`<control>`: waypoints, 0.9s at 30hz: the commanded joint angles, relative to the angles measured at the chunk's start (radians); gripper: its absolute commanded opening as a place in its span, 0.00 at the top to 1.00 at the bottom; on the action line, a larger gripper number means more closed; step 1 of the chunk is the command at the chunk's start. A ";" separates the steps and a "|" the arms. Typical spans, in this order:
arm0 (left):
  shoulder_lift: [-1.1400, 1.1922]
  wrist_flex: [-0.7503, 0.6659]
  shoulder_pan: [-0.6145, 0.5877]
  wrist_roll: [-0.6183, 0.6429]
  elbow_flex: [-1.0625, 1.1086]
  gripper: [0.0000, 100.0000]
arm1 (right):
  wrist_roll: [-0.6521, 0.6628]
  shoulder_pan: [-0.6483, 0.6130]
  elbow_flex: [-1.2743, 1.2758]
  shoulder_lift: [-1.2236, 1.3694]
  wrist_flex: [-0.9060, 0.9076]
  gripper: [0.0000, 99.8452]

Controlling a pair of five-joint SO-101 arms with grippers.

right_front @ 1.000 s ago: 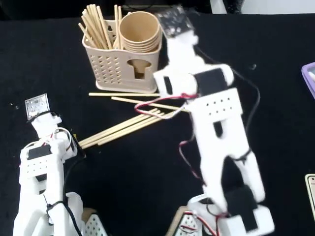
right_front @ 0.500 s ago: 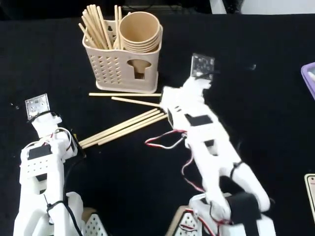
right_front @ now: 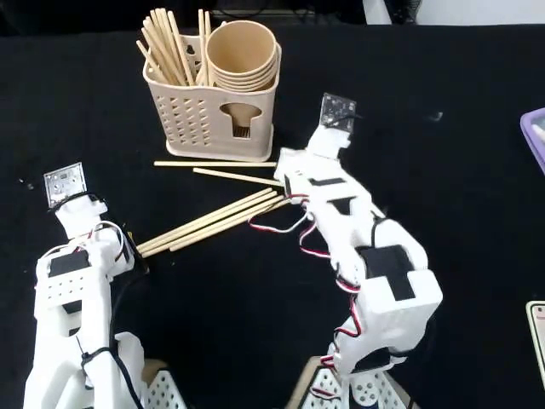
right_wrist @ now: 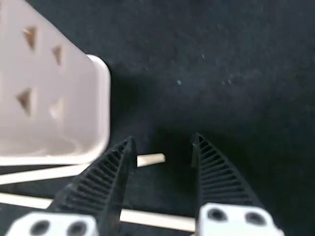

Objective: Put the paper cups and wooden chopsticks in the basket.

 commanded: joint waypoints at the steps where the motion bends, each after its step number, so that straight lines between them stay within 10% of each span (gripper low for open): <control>1: -0.021 -0.012 -0.002 0.006 -0.005 0.83 | -0.002 0.017 -0.077 -0.007 0.078 0.81; 12: -0.025 -0.012 -0.002 0.006 -0.005 0.83 | 0.325 -0.023 -0.240 0.002 0.537 0.81; 27: -0.025 -0.012 -0.002 0.006 -0.004 0.83 | 0.092 -0.017 -0.269 0.056 0.298 0.81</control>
